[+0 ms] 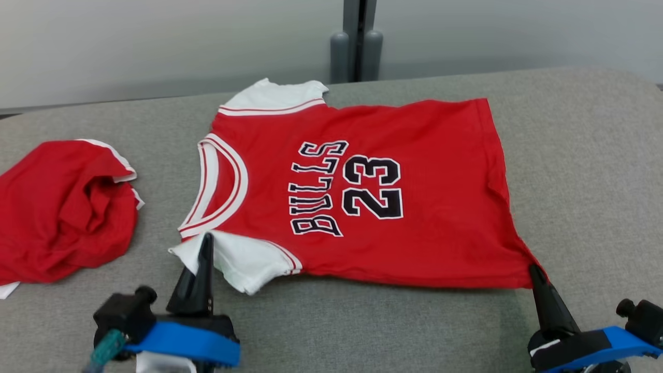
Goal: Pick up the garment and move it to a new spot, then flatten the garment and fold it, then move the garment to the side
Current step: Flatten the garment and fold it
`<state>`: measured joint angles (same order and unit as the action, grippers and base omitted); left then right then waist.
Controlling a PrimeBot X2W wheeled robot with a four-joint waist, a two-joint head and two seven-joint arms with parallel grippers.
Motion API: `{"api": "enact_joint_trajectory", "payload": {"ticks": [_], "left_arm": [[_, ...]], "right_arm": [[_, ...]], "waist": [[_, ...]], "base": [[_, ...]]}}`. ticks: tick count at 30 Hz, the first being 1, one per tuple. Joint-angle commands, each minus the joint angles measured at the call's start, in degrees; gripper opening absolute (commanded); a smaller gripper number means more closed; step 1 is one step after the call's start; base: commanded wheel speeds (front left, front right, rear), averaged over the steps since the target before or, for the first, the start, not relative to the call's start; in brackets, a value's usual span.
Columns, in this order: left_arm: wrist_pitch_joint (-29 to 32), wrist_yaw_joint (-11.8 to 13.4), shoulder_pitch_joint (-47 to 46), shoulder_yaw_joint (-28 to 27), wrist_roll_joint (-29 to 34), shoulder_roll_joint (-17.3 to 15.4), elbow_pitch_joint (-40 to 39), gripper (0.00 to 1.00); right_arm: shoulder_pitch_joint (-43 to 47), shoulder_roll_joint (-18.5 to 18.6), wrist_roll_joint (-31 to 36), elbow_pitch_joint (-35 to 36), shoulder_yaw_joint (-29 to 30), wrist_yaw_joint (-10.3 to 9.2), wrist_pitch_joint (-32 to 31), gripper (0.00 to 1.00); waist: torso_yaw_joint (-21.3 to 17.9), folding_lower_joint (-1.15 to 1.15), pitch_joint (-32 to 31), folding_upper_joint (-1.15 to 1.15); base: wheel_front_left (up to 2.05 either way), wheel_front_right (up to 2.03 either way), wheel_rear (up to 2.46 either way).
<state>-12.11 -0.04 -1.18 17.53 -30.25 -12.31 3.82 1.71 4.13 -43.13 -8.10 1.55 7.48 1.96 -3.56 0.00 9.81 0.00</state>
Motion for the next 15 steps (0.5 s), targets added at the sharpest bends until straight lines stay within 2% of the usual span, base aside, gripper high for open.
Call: {"api": "enact_joint_trajectory", "payload": {"ticks": [1,15], "left_arm": [[0.3,-0.5,-2.0,-0.2,0.1,-0.3,0.6,0.00],[1.6,-3.5,-18.6,-0.6,0.8,-2.1,11.7,0.00]], "right_arm": [[-1.2,-0.2,-0.4,0.3,0.1,0.03,-0.4,0.00],[-10.3,-1.1,-1.1,1.0,0.2,0.03,-3.5,0.00]], "waist": [[-0.2,0.00,0.5,0.00],[-2.3,0.00,7.8,0.00]], "base": [[0.00,0.00,0.00],[0.00,0.00,0.00]]}}
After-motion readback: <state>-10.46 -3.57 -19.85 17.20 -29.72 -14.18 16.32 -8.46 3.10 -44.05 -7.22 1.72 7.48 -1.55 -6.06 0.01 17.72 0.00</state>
